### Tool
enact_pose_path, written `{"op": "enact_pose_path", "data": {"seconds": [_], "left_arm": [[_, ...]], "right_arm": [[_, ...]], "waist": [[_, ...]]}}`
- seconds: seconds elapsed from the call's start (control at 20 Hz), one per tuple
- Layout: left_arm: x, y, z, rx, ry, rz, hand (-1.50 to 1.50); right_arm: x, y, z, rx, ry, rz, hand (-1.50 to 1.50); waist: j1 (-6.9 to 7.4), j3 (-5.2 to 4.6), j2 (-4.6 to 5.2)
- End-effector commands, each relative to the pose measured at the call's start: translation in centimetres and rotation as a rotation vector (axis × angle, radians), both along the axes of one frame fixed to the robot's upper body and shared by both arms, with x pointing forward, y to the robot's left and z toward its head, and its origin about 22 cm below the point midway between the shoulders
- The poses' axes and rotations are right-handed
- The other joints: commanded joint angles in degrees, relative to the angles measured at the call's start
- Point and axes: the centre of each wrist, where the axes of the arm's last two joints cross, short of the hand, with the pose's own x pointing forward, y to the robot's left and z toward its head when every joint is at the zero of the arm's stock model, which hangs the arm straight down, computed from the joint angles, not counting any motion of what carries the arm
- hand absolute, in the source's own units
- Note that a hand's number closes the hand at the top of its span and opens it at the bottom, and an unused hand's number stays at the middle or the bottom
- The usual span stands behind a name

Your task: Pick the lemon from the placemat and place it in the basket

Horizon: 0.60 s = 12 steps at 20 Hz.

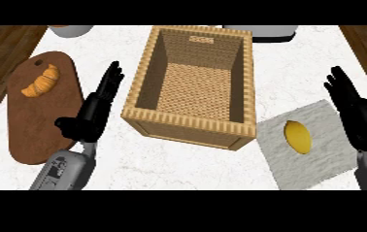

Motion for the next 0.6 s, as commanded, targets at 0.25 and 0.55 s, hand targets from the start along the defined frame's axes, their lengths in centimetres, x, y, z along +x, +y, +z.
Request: {"op": "enact_pose_path", "data": {"seconds": [0.25, 0.55], "left_arm": [[-6.1, 5.4, -8.9, 0.052, 0.583, 0.193, 0.0], [-7.6, 6.7, -9.3, 0.066, 0.684, 0.227, 0.0]], "right_arm": [[3.3, 7.5, 6.3, 0.142, -0.354, 0.674, 1.5], [-2.8, 14.1, 0.3, -0.069, -0.378, 1.041, -1.5]], "waist": [[3.72, 0.04, 0.78], [-0.77, -0.13, -0.35]]}}
